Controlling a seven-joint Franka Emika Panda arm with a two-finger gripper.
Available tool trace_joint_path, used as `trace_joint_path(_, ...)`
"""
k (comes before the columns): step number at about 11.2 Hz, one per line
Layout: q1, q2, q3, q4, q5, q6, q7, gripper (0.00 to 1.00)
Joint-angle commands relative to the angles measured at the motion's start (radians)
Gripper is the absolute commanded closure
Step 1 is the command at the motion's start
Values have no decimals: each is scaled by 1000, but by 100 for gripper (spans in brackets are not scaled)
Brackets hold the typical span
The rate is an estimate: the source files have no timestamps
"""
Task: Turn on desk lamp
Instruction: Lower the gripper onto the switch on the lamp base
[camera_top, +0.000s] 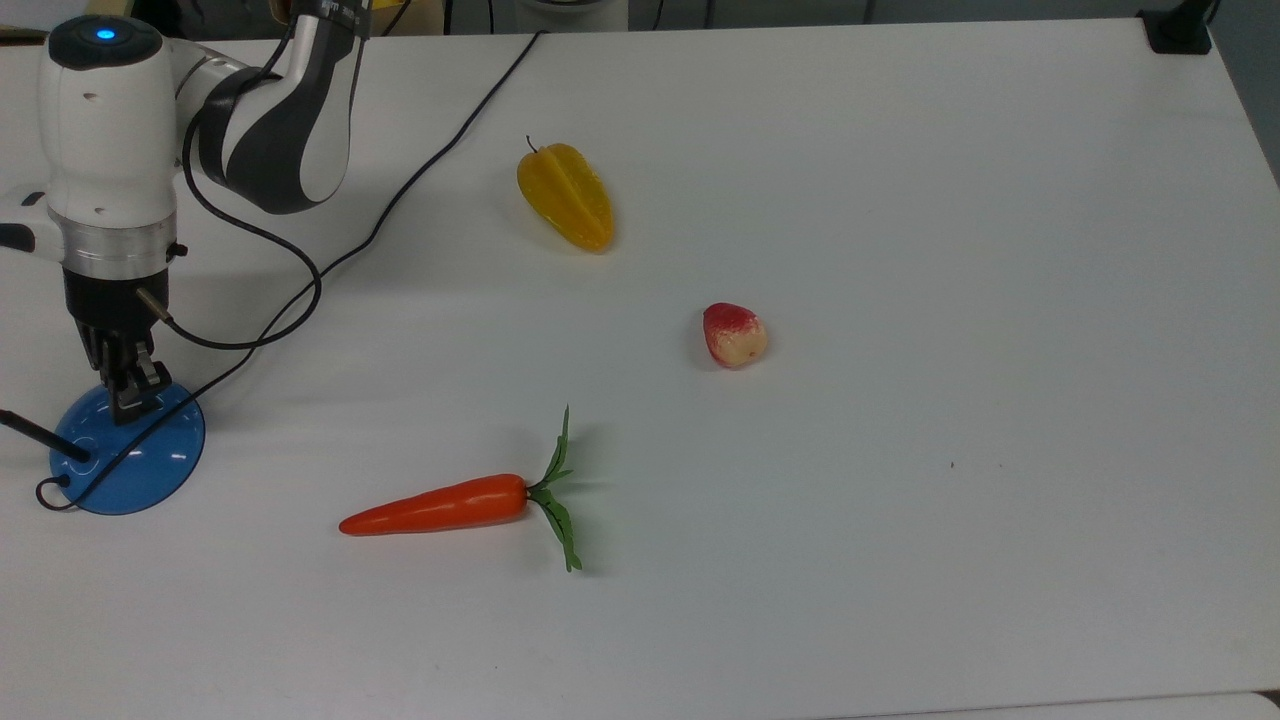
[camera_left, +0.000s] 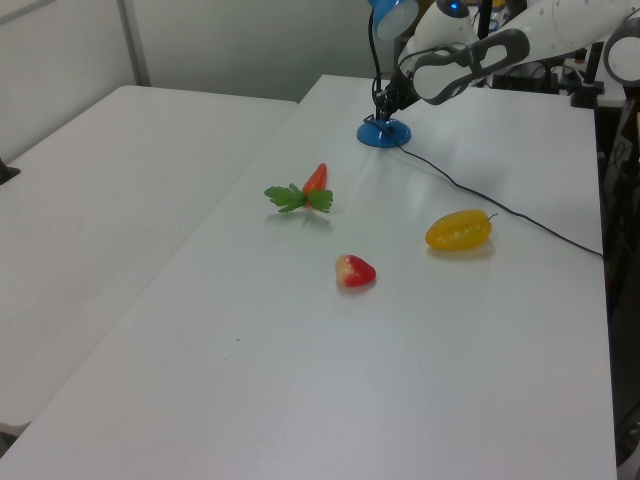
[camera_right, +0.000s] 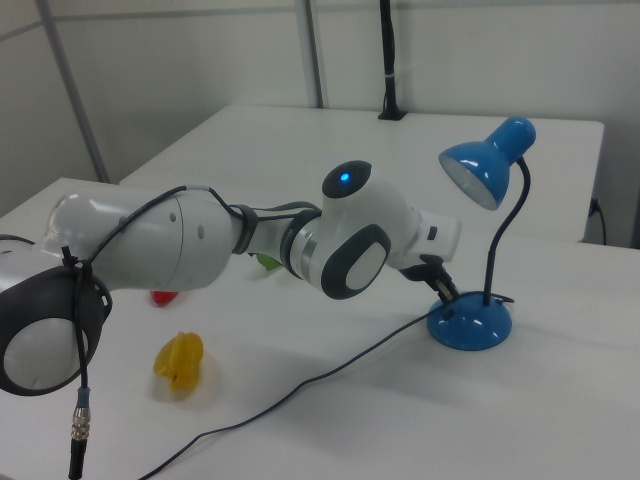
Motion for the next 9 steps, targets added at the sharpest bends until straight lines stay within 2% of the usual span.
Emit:
trace_joint_path(1,4,-38,-6,-58,2,7,-28,100)
trace_joint_path(9,5,-39,-2,-62,0,-31,-51,100)
